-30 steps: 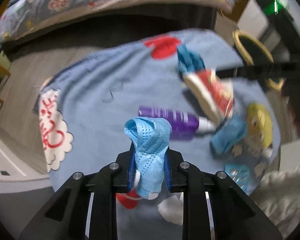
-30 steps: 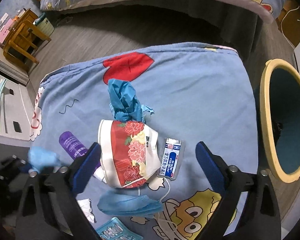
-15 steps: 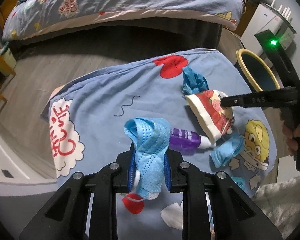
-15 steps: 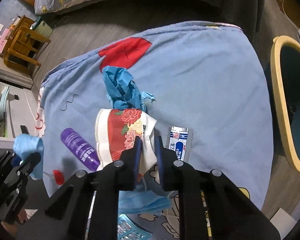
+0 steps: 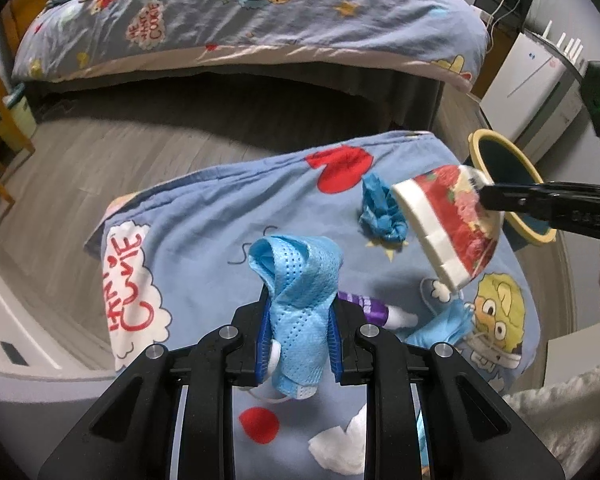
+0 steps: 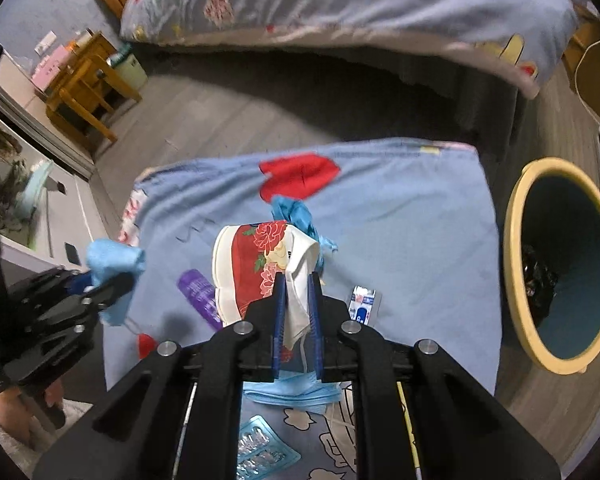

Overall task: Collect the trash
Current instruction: 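Carry the blue mask and floral cup over the bin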

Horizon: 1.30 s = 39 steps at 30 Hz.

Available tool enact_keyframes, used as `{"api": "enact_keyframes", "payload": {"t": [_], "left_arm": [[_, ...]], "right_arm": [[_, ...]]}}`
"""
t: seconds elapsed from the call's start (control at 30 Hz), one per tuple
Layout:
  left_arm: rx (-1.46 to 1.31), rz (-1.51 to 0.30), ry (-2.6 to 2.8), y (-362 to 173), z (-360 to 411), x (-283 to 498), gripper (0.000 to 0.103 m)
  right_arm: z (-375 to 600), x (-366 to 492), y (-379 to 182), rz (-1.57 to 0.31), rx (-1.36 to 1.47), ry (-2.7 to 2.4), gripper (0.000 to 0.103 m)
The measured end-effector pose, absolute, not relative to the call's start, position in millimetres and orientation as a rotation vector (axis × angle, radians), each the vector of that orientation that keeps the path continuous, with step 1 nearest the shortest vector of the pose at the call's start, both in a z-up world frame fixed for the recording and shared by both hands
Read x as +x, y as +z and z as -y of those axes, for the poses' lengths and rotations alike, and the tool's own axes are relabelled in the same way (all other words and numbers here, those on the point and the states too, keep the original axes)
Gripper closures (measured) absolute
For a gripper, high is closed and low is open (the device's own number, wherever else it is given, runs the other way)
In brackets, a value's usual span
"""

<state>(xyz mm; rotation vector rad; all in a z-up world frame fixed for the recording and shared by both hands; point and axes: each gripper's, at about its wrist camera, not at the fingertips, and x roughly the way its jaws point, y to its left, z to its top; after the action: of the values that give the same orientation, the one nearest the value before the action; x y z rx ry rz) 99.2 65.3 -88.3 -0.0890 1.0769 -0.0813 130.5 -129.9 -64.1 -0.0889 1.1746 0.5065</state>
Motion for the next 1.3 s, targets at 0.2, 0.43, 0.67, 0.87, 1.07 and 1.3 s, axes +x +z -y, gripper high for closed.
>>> {"api": "enact_keyframes", "payload": {"t": [0.2, 0.43, 0.67, 0.87, 1.07, 1.3], "left_arm": [[-0.087, -1.033, -0.081, -77, -56, 104, 0.079], [-0.072, -1.015, -0.086, -74, -41, 109, 0.079], [-0.052, -1.021, -0.091, -75, -20, 117, 0.079], [-0.028, -1.007, -0.120, -75, 7, 123, 0.078], [0.008, -1.033, -0.145, -83, 33, 129, 0.079], [0.041, -1.044, -0.192, -88, 62, 128, 0.078]], "right_arm": [[139, 127, -47, -1.116, -0.088, 0.504, 0.092], [160, 134, -41, -1.091, -0.060, 0.488, 0.092], [183, 136, -35, -1.071, -0.049, 0.478, 0.092], [208, 139, -32, -1.053, -0.048, 0.438, 0.092], [231, 143, -30, -1.036, -0.040, 0.396, 0.092], [262, 150, -27, -0.996, -0.047, 0.311, 0.092]]}}
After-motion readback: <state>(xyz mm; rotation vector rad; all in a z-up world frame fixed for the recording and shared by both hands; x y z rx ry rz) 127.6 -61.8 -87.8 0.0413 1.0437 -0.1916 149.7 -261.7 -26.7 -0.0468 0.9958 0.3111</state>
